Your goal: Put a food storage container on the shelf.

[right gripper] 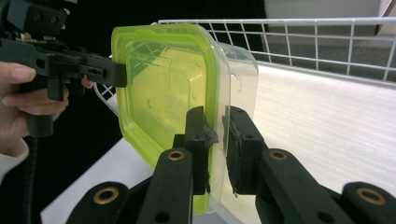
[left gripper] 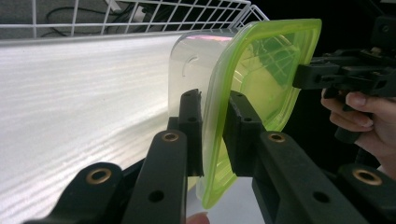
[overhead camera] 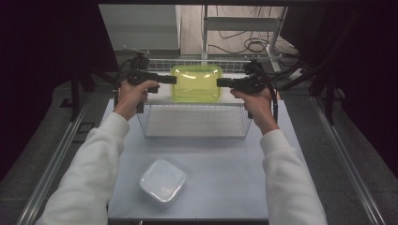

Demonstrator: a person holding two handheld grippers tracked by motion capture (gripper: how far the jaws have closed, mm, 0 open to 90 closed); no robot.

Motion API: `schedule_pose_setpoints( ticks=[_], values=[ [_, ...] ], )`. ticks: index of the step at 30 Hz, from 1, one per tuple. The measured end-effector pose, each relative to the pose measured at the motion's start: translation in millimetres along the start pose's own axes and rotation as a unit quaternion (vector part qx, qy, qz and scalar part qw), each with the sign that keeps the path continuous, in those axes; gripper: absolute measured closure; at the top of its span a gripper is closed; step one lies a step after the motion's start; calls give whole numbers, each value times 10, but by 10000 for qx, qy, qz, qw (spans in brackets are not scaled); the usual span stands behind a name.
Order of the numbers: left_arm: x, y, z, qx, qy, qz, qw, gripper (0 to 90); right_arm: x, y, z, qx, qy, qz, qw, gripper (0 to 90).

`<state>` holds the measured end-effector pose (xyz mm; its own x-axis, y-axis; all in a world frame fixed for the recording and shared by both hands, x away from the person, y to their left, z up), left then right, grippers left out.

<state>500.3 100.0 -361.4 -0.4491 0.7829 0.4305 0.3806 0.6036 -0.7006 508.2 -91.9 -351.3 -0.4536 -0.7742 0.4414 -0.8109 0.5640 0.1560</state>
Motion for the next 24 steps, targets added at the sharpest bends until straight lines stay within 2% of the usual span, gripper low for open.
schedule_pose_setpoints(
  ticks=[2, 3, 4, 5, 6, 7, 8, 9, 12, 14, 15, 16, 17, 19, 20, 22, 23, 24],
  values=[
    [-19, 13, -33, 25, 37, 3, 10000, 786, -28, -40, -2, -103, 11, -24, 9999, 793],
    [-41, 25, -64, 83, 74, -3, 9999, 781, -63, -90, 8, -248, 81, -34, 9997, 789],
    [-41, 25, -64, 83, 74, -3, 9999, 780, -63, -90, 8, -248, 81, -34, 9997, 789],
    [-68, 48, -105, 304, 84, 49, 9995, 778, -89, -131, -3, -419, 36, -92, 9991, 783],
    [-68, 48, -105, 304, 84, 49, 9995, 777, -89, -131, -3, -419, 36, -92, 9991, 783],
    [-86, 87, -137, 434, 132, 44, 9990, 776, -122, -166, -12, -510, 43, -67, 9987, 775],
    [-86, 87, -137, 434, 132, 44, 9990, 776, -122, -166, -12, -510, 43, -67, 9987, 775],
    [-108, 101, -164, 569, 101, 42, 9983, 776, -136, -179, -11, -544, 66, -48, 9985, 770],
    [-148, 153, -211, 707, 35, 15, 9975, 775, -199, -239, -17, -766, 97, -7, 9970, 756],
    [-189, 202, -229, 786, -13, -48, 9969, 773, -236, -272, -13, -935, 121, -17, 9955, 737],
    [-214, 230, -240, 875, -39, -51, 9961, 764, -266, -295, -3, -1160, 121, -9, 9932, 728],
    [-214, 230, -240, 875, -39, -51, 9961, 762, -266, -295, -3, -1160, 121, -9, 9932, 728],
    [-233, 241, -248, 939, -63, -44, 9956, 757, -283, -313, 6, -1337, 111, -15, 9910, 723],
    [-261, 274, -247, 1073, -23, -45, 9942, 753, -288, -321, 7, -1409, 110, -3, 9900, 718],
    [-268, 285, -243, 1101, -4, -65, 9939, 742, -305, -347, 11, -1508, 124, 95, 9884, 707],
    [-283, 302, -243, 1127, -13, -84, 9936, 730, -320, -366, 17, -1578, 135, 148, 9873, 701],
    [-295, 310, -248, 1128, -44, -85, 9936, 724, -331, -375, 19, -1697, 86, 133, 9854, 700],
    [-295, 310, -248, 1128, -44, -85, 9936, 720, -331, -375, 19, -1697, 86, 133, 9854, 700]
  ],
)
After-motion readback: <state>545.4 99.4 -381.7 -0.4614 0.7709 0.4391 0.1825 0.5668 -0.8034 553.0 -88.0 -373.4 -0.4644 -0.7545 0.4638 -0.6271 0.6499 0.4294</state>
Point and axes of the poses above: each handheld gripper's, and its own axes: x roughly backward along the jaws, z roughly out of its underside, y roughly to its left, the point moved 10 cm from there along -x, roughly forward along the jaws, and after that the axes turned 14 degrees about x, right-handed, at the moved point
